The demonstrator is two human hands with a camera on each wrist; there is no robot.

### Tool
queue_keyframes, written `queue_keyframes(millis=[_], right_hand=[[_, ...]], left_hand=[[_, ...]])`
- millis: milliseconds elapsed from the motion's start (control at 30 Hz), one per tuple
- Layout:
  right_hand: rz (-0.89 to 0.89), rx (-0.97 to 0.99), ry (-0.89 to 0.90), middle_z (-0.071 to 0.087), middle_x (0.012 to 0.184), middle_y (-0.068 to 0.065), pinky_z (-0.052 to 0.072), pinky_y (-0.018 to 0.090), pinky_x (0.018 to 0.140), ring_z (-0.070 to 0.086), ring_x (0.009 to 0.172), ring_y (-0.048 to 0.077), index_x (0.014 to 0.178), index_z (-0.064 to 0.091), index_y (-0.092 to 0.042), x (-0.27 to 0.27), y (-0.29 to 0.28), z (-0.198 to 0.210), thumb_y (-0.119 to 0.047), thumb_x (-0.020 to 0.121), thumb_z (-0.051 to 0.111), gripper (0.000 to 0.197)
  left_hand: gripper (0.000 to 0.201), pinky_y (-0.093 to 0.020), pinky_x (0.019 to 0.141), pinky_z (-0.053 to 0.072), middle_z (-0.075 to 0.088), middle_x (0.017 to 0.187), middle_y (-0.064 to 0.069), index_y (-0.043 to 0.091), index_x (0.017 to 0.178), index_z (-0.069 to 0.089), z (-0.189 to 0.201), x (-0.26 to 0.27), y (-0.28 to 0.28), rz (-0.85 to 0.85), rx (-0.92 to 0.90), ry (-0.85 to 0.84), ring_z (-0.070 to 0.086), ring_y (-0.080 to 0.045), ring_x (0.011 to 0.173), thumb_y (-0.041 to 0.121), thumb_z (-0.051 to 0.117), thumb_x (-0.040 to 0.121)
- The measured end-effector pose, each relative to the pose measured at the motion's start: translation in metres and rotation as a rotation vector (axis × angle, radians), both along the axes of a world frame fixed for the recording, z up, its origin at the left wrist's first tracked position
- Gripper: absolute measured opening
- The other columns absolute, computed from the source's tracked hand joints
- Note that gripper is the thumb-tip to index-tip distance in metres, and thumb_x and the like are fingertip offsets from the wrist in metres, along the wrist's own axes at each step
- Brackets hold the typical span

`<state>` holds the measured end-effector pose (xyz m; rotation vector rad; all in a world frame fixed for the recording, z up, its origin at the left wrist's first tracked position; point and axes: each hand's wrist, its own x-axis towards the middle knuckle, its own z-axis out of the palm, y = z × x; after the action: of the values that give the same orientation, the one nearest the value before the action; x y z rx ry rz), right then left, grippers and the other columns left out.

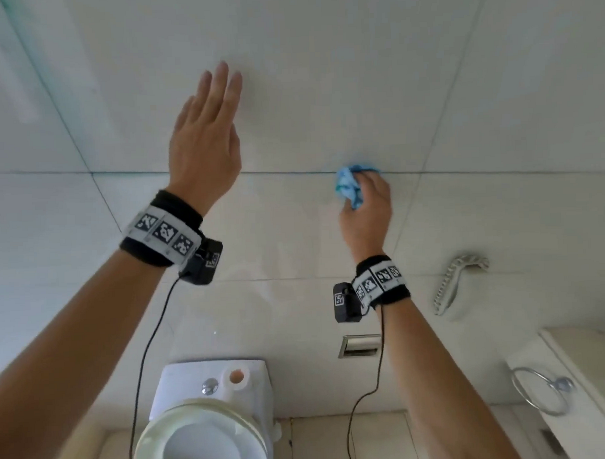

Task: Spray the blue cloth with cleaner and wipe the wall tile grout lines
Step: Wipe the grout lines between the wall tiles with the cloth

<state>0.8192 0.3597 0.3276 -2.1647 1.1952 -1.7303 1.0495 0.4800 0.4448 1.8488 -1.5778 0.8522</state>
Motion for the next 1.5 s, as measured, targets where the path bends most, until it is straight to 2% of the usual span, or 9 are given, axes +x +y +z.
queue_keyframes(millis=[100, 267, 367, 633, 767, 1000, 1133, 1433, 1500], right_hand=[[0.074, -0.004, 0.117, 0.066, 0.13, 0.005, 0.045, 0.026, 0.108, 0.058, 0.125, 0.024, 0.128, 0.07, -0.01, -0.002, 0.013, 0.011, 0.01, 0.083, 0.066, 0.049], [-0.105, -0.101, -0.189, 0.062, 0.132, 0.013, 0.039, 0.015, 0.111, 0.055, 0.126, 0.027, 0.128, 0.066, -0.002, -0.009, 0.002, 0.024, 0.004, 0.087, 0.067, 0.041], [-0.12, -0.105, -0.241, 0.06, 0.136, 0.017, 0.047, 0.04, 0.11, 0.053, 0.129, 0.032, 0.128, 0.065, 0.001, 0.014, -0.014, 0.024, -0.002, 0.088, 0.065, 0.04], [0.232, -0.563, 0.323, 0.048, 0.138, 0.006, 0.051, 0.037, 0.105, 0.049, 0.128, 0.03, 0.133, 0.057, -0.009, 0.048, -0.038, -0.013, 0.007, 0.076, 0.07, 0.061], [0.136, -0.489, -0.027, 0.056, 0.128, 0.01, 0.032, 0.02, 0.119, 0.053, 0.121, 0.034, 0.129, 0.06, -0.006, 0.051, -0.045, -0.017, 0.009, 0.081, 0.069, 0.052], [0.133, -0.417, -0.07, 0.062, 0.129, 0.016, 0.039, 0.022, 0.114, 0.054, 0.121, 0.033, 0.126, 0.066, -0.001, 0.042, -0.035, -0.019, 0.005, 0.085, 0.063, 0.041], [-0.108, -0.32, -0.374, 0.067, 0.119, 0.023, 0.052, 0.029, 0.102, 0.063, 0.113, 0.039, 0.116, 0.069, 0.008, 0.008, -0.047, -0.015, -0.002, 0.095, 0.065, 0.024], [-0.026, -0.164, -0.128, 0.066, 0.118, 0.014, 0.048, 0.02, 0.105, 0.058, 0.117, 0.026, 0.116, 0.07, 0.001, 0.069, -0.002, -0.029, 0.004, 0.085, 0.063, 0.031], [0.03, -0.14, 0.005, 0.066, 0.119, 0.01, 0.055, 0.03, 0.098, 0.06, 0.116, 0.027, 0.118, 0.07, -0.002, 0.087, 0.017, -0.021, 0.002, 0.085, 0.062, 0.034]], left_hand=[[0.076, -0.041, 0.13, 0.011, 0.002, 0.175, -0.001, 0.021, 0.167, 0.003, 0.013, 0.011, -0.003, -0.023, 0.038, -0.046, 0.004, -0.023, 0.161, 0.004, 0.038, 0.102], [0.09, -0.04, 0.13, 0.014, 0.004, 0.175, 0.006, 0.025, 0.167, 0.005, 0.011, 0.032, -0.004, -0.053, 0.054, -0.113, 0.006, -0.018, 0.161, -0.007, 0.041, 0.092], [0.088, -0.038, 0.13, 0.015, 0.005, 0.175, 0.006, 0.025, 0.167, 0.007, 0.01, 0.033, -0.005, -0.055, 0.038, -0.137, 0.006, -0.017, 0.161, -0.006, 0.041, 0.092], [0.076, -0.039, 0.13, 0.018, 0.01, 0.174, 0.003, 0.022, 0.167, 0.012, -0.004, 0.034, -0.023, -0.019, -0.066, -0.146, 0.006, -0.016, 0.161, -0.003, 0.037, 0.1], [0.074, -0.04, 0.13, 0.017, 0.01, 0.174, 0.001, 0.02, 0.167, 0.012, -0.008, 0.033, -0.028, 0.018, -0.077, -0.142, 0.005, -0.018, 0.161, -0.004, 0.037, 0.101], [0.07, -0.039, 0.129, 0.023, 0.015, 0.174, 0.001, 0.019, 0.166, 0.017, -0.005, 0.036, -0.025, -0.007, -0.099, -0.147, 0.01, -0.017, 0.161, -0.004, 0.034, 0.103], [0.076, -0.036, 0.13, 0.016, 0.011, 0.174, 0.004, 0.022, 0.167, 0.013, -0.002, 0.036, -0.016, -0.014, -0.061, -0.141, 0.007, -0.014, 0.161, -0.005, 0.034, 0.098], [0.08, -0.039, 0.131, 0.011, 0.003, 0.175, -0.003, 0.02, 0.167, 0.006, -0.002, 0.057, 0.015, -0.026, 0.001, -0.047, 0.004, -0.021, 0.161, -0.002, 0.037, 0.096], [0.082, -0.039, 0.131, 0.01, 0.002, 0.175, 0.0, 0.022, 0.167, 0.004, 0.002, 0.066, 0.021, -0.046, 0.05, -0.06, 0.004, -0.02, 0.161, -0.002, 0.038, 0.097]])
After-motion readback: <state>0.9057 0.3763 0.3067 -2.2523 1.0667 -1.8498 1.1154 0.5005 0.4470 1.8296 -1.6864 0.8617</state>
